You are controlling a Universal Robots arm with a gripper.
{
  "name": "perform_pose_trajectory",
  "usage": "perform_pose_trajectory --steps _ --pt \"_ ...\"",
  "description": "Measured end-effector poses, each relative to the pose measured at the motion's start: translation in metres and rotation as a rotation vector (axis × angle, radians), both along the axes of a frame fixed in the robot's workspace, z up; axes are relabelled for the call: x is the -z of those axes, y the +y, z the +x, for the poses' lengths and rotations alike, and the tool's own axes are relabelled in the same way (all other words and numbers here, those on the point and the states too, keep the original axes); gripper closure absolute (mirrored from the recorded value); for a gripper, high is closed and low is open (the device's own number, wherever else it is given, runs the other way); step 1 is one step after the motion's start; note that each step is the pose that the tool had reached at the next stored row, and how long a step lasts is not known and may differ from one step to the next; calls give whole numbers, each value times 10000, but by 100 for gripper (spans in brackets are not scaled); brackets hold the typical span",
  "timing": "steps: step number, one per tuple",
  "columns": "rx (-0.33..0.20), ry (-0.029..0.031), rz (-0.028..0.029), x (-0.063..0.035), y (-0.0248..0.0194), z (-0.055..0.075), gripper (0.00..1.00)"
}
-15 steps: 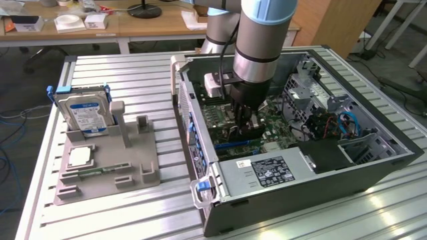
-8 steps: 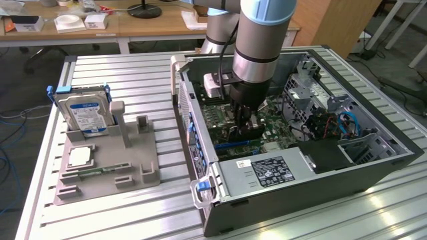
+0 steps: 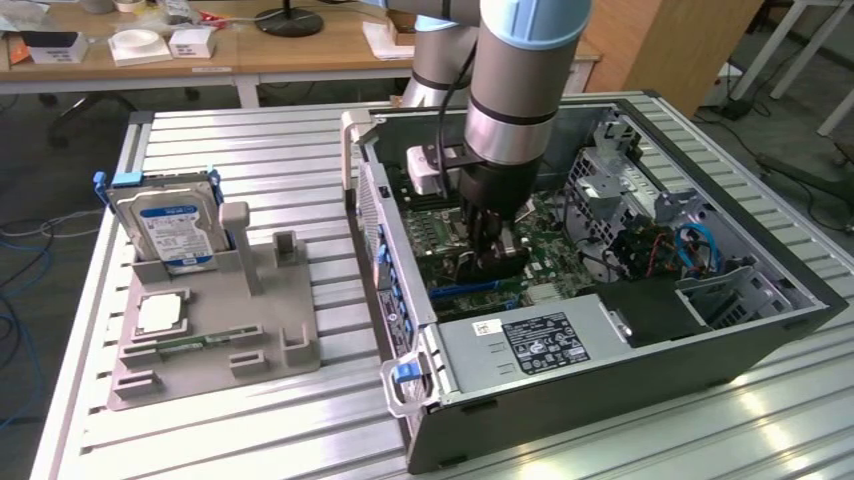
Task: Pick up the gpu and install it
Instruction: 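Insert the gpu into the slot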
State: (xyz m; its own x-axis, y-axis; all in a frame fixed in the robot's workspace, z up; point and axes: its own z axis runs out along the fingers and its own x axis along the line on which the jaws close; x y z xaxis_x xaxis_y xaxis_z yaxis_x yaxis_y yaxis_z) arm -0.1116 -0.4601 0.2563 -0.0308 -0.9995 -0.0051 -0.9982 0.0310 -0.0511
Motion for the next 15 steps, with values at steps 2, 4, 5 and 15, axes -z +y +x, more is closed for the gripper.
perform_pose_trajectory --steps 2,4,5,15 --pt "-3 -2 0 1 6 1 74" --pt "-3 -3 -1 2 7 1 74" --pt "-3 -3 -1 2 7 1 74" --pt "-1 -4 -1 3 9 14 74"
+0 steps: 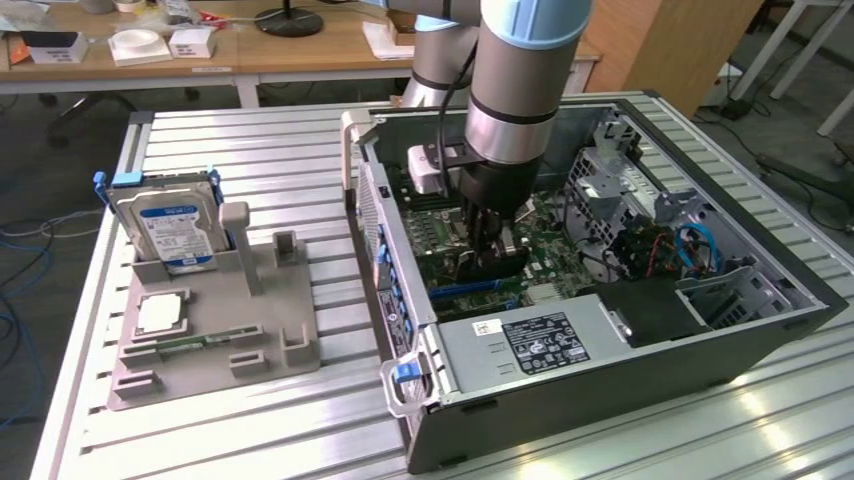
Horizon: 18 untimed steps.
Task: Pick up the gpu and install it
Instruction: 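Insert the gpu into the slot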
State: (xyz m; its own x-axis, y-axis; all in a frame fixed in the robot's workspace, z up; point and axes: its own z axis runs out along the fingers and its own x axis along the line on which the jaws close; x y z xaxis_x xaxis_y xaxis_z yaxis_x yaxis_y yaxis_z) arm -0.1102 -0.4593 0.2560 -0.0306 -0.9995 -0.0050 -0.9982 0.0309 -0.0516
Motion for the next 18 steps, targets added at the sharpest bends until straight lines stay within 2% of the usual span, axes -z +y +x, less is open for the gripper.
perform_pose_trajectory --steps 18 --pt "-1 -1 2 59 8 0 74"
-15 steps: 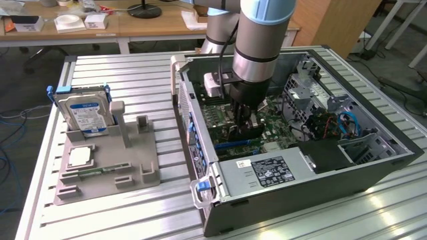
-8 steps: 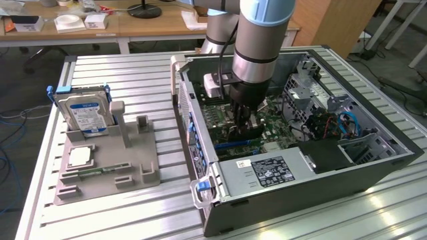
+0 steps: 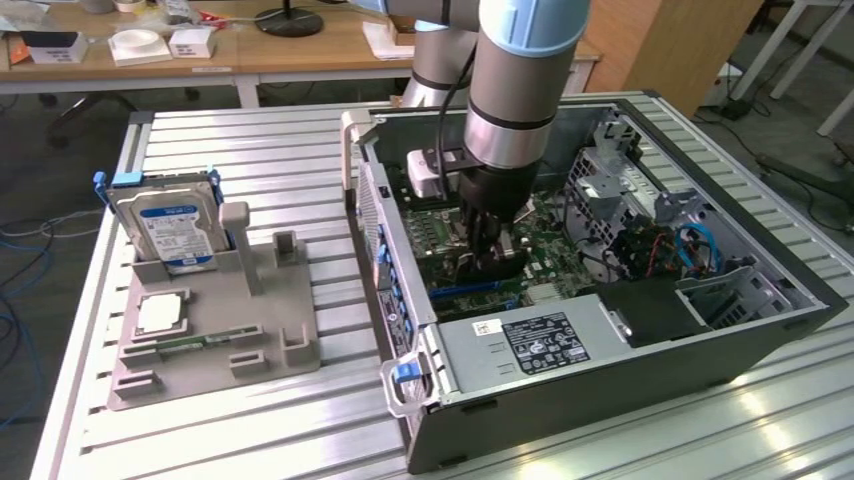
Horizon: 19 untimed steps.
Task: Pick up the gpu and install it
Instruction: 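Insert the gpu into the slot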
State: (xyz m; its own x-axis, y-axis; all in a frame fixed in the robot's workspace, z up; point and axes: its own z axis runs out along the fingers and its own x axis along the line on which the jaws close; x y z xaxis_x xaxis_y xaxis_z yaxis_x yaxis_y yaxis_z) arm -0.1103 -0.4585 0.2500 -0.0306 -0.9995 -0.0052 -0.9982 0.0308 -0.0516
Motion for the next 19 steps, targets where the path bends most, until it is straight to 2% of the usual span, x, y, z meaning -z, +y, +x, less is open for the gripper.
perform_pose_trajectory --steps 19 --pt "2 -1 -2 19 5 -3 74"
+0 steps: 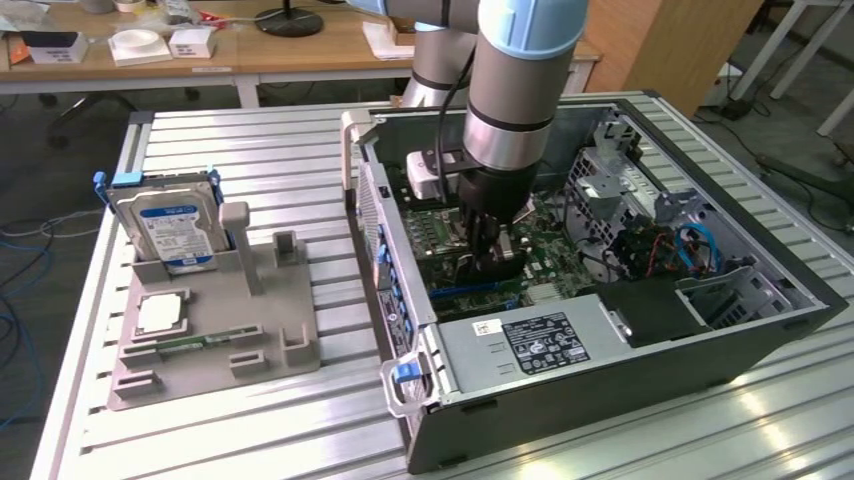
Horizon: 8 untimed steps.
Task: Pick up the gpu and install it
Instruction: 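Insert the gpu into the slot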
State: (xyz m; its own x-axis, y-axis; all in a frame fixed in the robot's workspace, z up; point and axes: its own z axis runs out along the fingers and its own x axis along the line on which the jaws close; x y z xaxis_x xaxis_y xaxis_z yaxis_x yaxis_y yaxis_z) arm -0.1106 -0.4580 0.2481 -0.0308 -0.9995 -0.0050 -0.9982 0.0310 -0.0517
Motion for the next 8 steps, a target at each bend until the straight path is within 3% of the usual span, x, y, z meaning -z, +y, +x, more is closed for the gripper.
perform_pose_trajectory --steps 8 --pt "-3 2 -3 2 4 -1 74"
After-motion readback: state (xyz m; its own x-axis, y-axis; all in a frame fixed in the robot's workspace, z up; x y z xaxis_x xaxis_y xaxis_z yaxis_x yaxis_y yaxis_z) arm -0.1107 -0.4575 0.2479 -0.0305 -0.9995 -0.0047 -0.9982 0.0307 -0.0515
